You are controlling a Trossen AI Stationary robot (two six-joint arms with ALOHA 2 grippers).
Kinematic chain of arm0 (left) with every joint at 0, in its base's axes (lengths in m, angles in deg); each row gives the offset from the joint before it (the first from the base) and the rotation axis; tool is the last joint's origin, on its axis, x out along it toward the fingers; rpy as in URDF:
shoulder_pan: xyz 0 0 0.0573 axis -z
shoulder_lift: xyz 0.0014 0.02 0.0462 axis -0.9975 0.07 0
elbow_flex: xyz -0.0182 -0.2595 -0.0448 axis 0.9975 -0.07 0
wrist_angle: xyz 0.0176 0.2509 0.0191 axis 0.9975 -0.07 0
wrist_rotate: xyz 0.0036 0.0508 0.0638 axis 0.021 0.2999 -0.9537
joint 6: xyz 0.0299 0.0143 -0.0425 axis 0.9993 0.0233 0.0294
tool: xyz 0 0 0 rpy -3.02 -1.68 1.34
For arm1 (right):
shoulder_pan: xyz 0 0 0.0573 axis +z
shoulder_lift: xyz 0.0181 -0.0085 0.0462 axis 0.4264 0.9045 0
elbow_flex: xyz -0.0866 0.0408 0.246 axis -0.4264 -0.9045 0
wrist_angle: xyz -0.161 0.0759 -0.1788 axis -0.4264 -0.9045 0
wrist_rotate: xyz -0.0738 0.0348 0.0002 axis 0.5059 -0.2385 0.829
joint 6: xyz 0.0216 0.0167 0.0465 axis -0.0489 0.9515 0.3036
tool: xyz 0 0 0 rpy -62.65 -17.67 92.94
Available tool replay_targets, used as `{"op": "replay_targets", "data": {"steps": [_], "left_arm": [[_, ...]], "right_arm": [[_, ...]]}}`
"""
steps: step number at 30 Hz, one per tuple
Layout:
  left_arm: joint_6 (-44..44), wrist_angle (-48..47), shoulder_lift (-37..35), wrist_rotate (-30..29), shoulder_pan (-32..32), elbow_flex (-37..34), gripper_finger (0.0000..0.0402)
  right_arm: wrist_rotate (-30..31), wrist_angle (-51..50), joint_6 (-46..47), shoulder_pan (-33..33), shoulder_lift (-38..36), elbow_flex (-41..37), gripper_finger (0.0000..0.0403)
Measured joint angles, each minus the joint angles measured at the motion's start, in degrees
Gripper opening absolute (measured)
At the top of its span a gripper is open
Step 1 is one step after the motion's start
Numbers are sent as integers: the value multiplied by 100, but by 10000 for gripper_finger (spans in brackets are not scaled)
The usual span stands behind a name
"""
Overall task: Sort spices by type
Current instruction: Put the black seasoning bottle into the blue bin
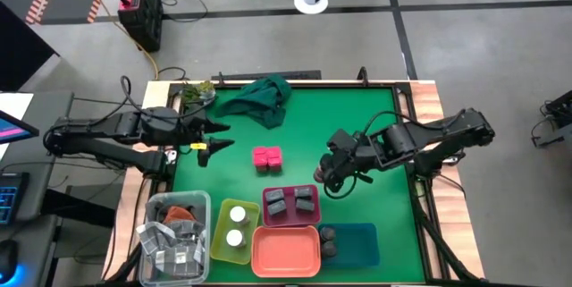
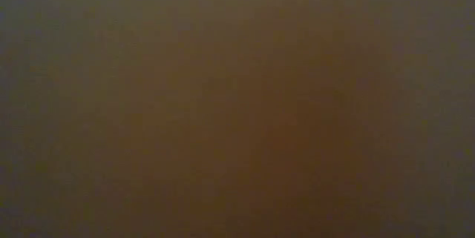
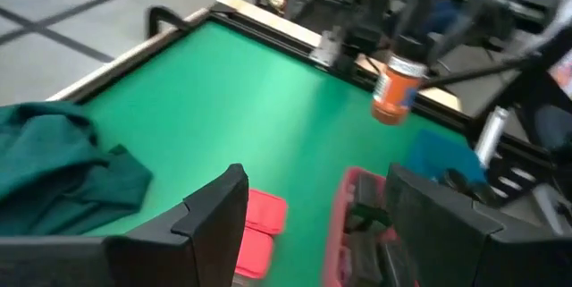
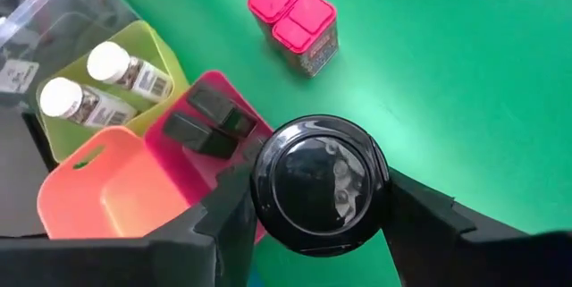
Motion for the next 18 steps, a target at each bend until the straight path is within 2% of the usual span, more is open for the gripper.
{"op": "replay_targets", "data": {"steps": [6,18], "left_arm": [[-343,-30,251,-536,-17,2,248],[-1645,45,915,-631,111,2,248]], "right_arm": [[1,-112,-243,504,2,-6,224],[-295,-323,-540,1387,-60,-350,224]]}}
